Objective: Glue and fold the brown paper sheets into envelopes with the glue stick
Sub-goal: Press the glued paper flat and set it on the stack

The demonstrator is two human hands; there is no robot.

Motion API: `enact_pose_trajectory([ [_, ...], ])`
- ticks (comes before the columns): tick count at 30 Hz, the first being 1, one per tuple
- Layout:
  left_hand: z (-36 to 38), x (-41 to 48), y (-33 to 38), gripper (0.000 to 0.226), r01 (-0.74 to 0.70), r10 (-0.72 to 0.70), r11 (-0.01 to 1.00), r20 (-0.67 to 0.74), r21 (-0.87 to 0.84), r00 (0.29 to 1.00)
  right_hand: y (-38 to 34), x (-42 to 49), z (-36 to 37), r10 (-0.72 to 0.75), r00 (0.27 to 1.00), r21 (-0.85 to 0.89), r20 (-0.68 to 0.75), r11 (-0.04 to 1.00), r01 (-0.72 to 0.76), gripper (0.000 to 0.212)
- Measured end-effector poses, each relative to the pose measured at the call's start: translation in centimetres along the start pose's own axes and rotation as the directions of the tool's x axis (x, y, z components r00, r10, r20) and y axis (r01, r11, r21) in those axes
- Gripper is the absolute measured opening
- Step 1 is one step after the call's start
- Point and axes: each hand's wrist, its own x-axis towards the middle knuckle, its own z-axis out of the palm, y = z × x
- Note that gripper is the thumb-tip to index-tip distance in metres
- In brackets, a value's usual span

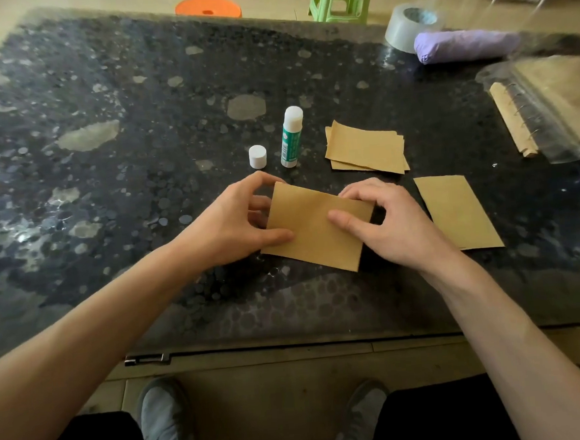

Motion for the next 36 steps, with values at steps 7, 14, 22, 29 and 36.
enact_pose_trajectory([
  [7,-0.1,-0.3,0.7,0.014,0.026,-0.059,0.988,-0.21,-0.154,0.976,-0.9,-0.4,0.2,0.029,0.999,0.249,0.032,0.968,-0.037,0.016],
  [14,-0.1,-0.4,0.6,0.014,0.068,-0.107,0.968,-0.151,-0.24,0.983,-1.1,-0.4,0.9,0.149,0.988,0.428,-0.029,0.896,-0.123,0.015],
  [22,0.3,-0.6,0.8,0.011,-0.045,0.031,0.992,-0.116,-0.117,0.993,-1.7,-0.6,1.1,0.04,0.999,0.349,0.024,0.936,-0.046,0.015],
  [29,0.8,-0.5,0.4,0.013,-0.006,0.003,0.999,-0.078,-0.042,0.997,-2.1,-0.7,1.3,0.007,0.998,0.403,0.055,0.915,-0.029,0.011],
  [36,0.8,-0.7,0.5,0.017,0.023,-0.027,0.999,-0.075,-0.048,0.997,-2.2,-0.5,1.2,-0.018,0.999,0.386,0.043,0.922,0.0,0.008],
])
